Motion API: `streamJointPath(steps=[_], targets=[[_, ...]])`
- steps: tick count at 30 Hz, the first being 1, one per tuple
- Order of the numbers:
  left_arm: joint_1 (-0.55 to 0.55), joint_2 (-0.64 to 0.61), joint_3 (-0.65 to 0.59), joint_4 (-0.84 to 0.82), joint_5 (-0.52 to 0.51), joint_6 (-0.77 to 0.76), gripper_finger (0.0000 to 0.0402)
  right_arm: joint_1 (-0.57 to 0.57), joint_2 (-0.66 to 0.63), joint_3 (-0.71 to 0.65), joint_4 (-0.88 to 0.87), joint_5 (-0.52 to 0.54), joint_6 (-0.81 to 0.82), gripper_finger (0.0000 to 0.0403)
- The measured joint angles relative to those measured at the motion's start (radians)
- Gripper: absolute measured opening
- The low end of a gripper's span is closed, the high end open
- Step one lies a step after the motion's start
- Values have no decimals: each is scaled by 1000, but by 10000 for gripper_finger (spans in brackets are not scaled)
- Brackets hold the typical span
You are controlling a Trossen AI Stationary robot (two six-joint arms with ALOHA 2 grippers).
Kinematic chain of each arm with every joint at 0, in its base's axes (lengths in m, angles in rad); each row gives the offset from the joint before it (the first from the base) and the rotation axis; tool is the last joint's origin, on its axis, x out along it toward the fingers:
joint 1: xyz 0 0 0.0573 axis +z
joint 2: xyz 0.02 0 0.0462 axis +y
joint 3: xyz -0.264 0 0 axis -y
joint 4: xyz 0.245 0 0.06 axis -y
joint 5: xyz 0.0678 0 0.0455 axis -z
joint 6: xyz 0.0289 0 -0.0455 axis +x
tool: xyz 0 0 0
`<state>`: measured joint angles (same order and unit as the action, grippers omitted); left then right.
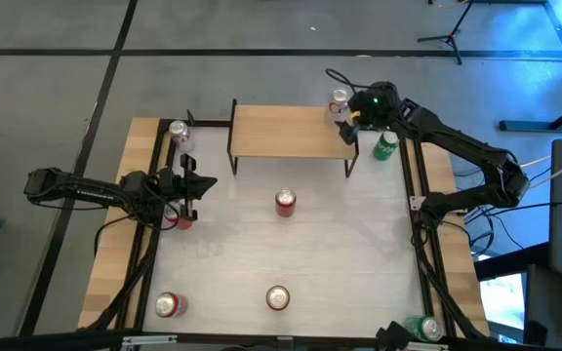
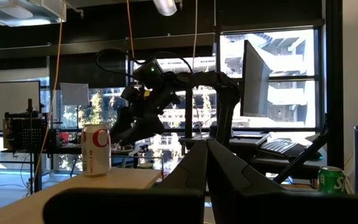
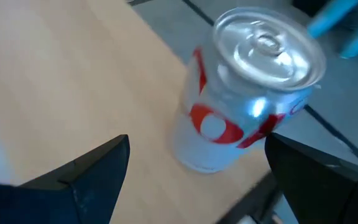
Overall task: Place canned beverage on shelf
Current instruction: Put the right white soda can on the shelf, then put the white soda can on the shelf aligned with the other white soda can
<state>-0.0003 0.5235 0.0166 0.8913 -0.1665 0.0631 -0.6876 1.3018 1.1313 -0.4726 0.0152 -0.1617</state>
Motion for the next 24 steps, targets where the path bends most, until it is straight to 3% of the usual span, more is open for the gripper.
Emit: streamJointPath(steps=[6, 11, 17, 24], targets=[[0, 0, 0, 0, 0, 0, 2, 1, 0, 0, 0, -141, 0, 372], [0, 0, 0, 0, 0, 0, 2, 1, -13, 0, -16, -155, 16, 372], [0, 0, 0, 0, 0, 0, 2, 1, -85, 60, -84, 5, 85, 372], [0, 0, 0, 0, 0, -1, 2, 1, -74, 85, 70, 142, 306, 372]])
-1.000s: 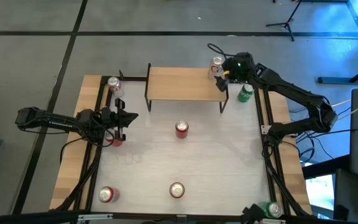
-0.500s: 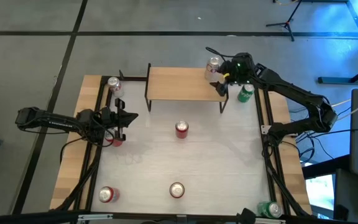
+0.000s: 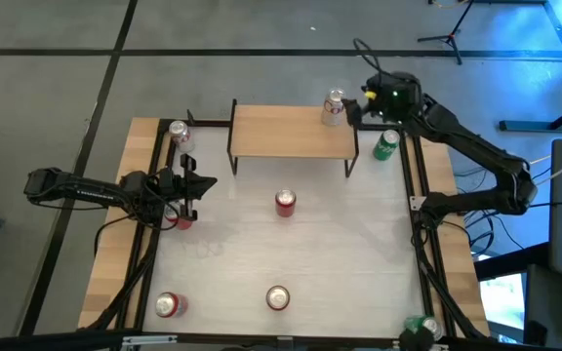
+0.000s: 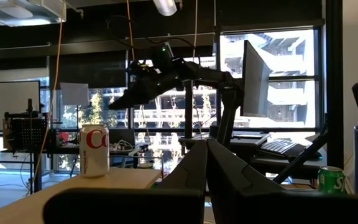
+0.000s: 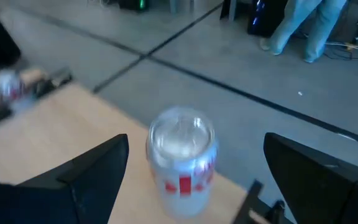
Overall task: Place canned beverage on shelf
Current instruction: Put the white soda can on the shelf aligned with the other white soda can
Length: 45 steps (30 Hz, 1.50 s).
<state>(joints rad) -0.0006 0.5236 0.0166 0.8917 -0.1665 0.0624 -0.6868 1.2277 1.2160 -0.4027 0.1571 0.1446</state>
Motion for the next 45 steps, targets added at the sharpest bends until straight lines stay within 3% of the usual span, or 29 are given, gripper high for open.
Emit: streamJointPath(steps=[8, 14, 23, 27, 31, 39, 45], targets=[[0, 0, 0, 0, 0, 0, 2, 0, 111, 0, 95, -19, 6, 372], [0, 0, 0, 0, 0, -1, 2, 33, 87, -1, 79, 5, -57, 372], [0, 22, 2, -7, 11, 0, 2, 284, -51, -1, -66, -31, -155, 372], [0, 66, 70, -126, -1, -1, 2, 444, -86, -5, -171, -36, -176, 372], [0, 151, 182, -294, -88, -6, 2, 596, -122, -84, -144, -33, -225, 372], [1, 229, 430, -592, -212, 55, 2, 763, -196, -377, 154, 13, -228, 372], [30, 222, 575, -706, -471, 98, 2, 842, -225, -578, 469, 16, -270, 372]])
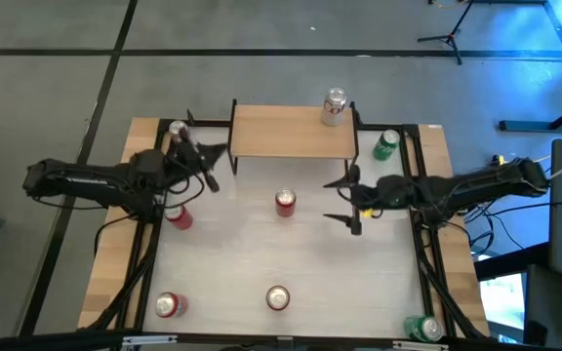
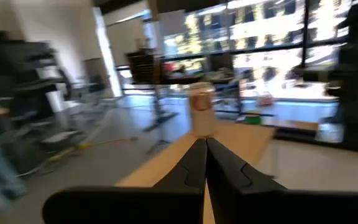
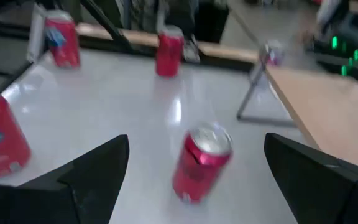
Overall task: Place canned beverage on shelf
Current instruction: Put the white soda can on the shelf aligned with the other white soda can
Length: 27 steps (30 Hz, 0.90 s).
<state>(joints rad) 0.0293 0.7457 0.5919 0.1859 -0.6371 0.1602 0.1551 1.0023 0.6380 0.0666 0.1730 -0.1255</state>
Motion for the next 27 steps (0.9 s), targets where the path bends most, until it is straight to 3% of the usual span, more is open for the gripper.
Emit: streamJointPath(steps=[4, 8, 13, 17, 22, 27], targets=[[18, 0, 39, -40, -95, 63, 2, 25, -1, -36, 109, -2, -62, 372], [66, 1, 93, -199, -113, 35, 19, 22, -1, -36, 147, -20, -67, 372], [173, 2, 227, -507, -125, -118, 95, 22, -1, -36, 149, -26, -70, 372], [330, 41, 349, -762, -132, -292, 169, 22, -1, -36, 158, -27, -70, 372], [530, 159, 497, -975, 11, -397, 233, 22, -1, -36, 170, -27, -71, 372], [643, 249, 558, -1056, 126, -413, 250, 22, -1, -36, 160, -27, -71, 372]])
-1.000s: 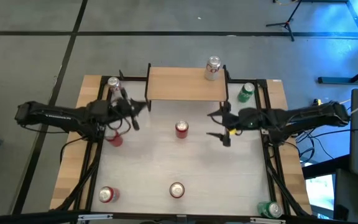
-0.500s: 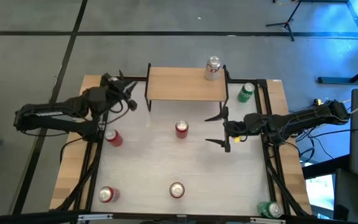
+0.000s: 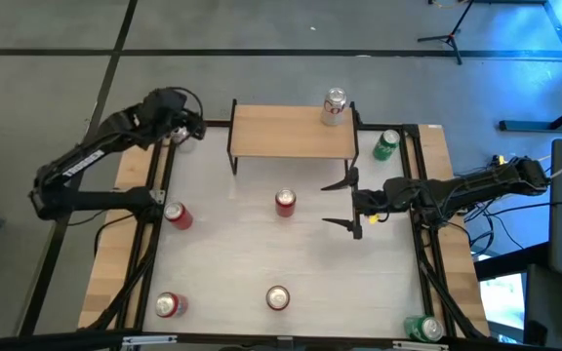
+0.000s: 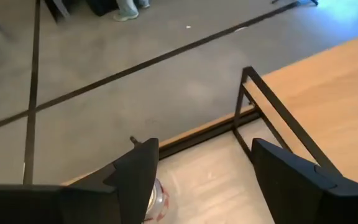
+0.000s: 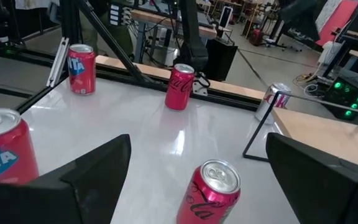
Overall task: Place canned beverage on shelf
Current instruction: Put the white soda can on the shelf aligned with the other white soda can
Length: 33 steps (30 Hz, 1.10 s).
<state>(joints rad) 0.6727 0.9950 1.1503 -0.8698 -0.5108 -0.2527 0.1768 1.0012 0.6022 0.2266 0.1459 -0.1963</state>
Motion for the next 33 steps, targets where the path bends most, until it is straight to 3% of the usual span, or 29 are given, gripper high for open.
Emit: streamJointPath(steps=[13, 20, 25, 33], targets=[[7, 23, 4, 26, 21, 52, 249, 0, 0, 0, -37, 0, 9, 372], [30, 33, 4, 6, -7, 22, 323, 0, 0, 0, -37, 0, 16, 372], [46, 37, 4, 5, 3, 86, 381, 0, 0, 0, -37, 0, 16, 372], [34, 61, 4, 33, 25, -12, 394, 0, 0, 0, -40, 0, 16, 372]])
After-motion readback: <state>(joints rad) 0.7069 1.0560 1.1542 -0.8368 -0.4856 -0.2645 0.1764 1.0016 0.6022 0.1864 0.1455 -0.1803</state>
